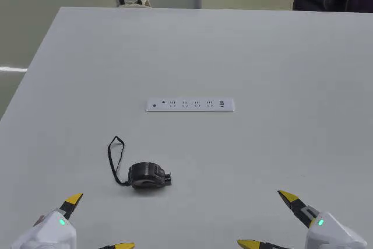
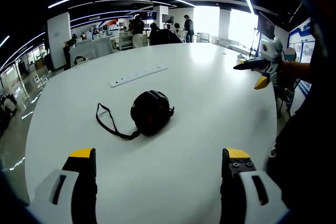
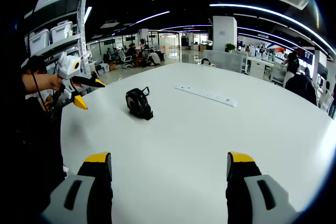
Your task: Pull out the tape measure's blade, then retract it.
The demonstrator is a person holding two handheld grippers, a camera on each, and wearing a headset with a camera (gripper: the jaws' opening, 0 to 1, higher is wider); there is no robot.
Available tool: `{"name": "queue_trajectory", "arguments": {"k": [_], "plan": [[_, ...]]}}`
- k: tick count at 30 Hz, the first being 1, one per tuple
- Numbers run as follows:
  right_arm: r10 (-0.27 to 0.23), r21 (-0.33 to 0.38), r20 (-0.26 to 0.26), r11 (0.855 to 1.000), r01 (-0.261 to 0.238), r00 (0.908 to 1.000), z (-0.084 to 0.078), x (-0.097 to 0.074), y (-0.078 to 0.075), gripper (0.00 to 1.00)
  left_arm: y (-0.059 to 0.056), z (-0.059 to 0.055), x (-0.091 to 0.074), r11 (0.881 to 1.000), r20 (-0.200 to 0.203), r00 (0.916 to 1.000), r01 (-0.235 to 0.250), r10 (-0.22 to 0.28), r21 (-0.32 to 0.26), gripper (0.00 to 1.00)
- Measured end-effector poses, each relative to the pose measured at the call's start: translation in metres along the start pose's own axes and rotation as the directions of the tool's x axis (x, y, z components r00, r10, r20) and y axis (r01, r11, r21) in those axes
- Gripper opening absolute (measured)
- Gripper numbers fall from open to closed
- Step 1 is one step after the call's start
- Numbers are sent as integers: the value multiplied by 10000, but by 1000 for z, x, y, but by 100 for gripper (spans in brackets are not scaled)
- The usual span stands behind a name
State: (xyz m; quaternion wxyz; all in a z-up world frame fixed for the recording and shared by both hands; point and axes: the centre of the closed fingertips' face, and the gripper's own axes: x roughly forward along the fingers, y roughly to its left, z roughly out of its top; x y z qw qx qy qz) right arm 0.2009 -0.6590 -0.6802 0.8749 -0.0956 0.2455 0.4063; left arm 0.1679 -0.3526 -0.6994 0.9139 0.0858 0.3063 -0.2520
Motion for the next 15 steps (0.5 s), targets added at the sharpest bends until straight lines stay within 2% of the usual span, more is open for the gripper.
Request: {"name": "queue_trajectory", "arguments": {"k": [15], "plan": [[32,-7,-28,10000,-32,10000,0,3,-1,92,1,1,0,10000,59,10000,-74,74,-58,99]]}}
